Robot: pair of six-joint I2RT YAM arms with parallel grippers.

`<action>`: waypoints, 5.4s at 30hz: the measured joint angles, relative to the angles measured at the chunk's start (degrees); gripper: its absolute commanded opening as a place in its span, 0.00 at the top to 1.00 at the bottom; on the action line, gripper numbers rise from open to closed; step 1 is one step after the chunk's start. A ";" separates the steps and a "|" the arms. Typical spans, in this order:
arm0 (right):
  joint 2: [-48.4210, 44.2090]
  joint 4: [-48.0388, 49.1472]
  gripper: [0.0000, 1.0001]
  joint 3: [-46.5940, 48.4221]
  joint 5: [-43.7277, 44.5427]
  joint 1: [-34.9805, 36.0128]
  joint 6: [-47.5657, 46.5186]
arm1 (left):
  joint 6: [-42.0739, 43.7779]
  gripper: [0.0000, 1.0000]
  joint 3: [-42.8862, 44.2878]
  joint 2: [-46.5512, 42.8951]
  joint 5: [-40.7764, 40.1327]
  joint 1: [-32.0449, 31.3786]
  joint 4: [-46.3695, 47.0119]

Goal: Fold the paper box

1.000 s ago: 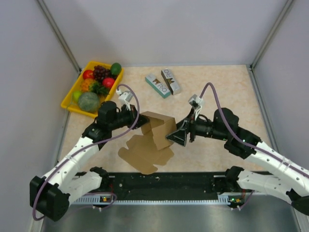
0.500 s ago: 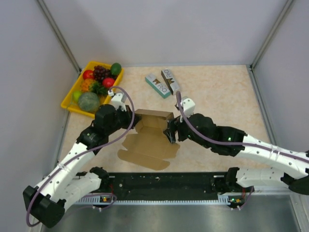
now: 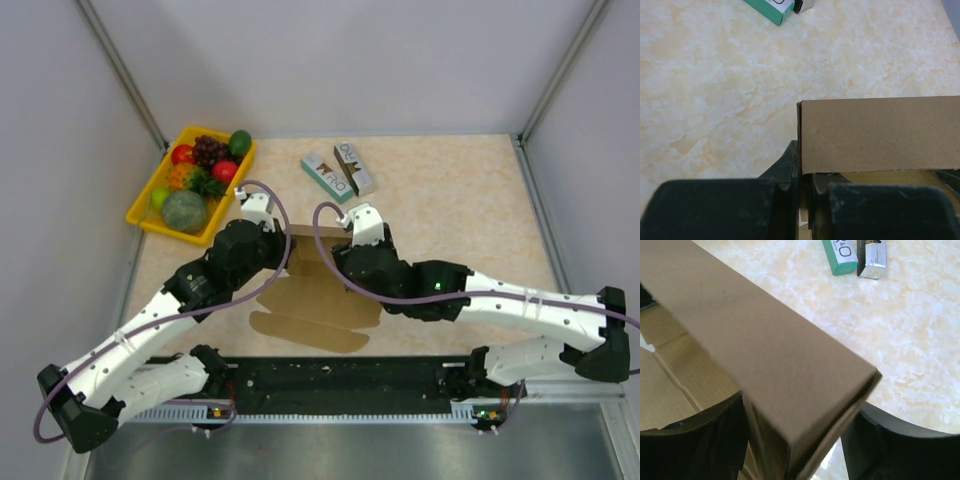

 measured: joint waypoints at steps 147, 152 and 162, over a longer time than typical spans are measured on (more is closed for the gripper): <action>3.32 -1.07 0.58 2.78 8.09 0.04 4.37 | -0.72 1.00 3.10 1.81 -13.44 -2.91 -6.80; 3.65 -1.46 0.61 2.78 9.46 0.04 4.52 | -0.74 1.00 3.10 0.83 -13.42 -2.93 -6.75; 3.63 -0.90 0.84 2.78 10.75 -0.31 5.57 | -0.83 1.00 3.10 0.28 -13.27 -2.99 -6.36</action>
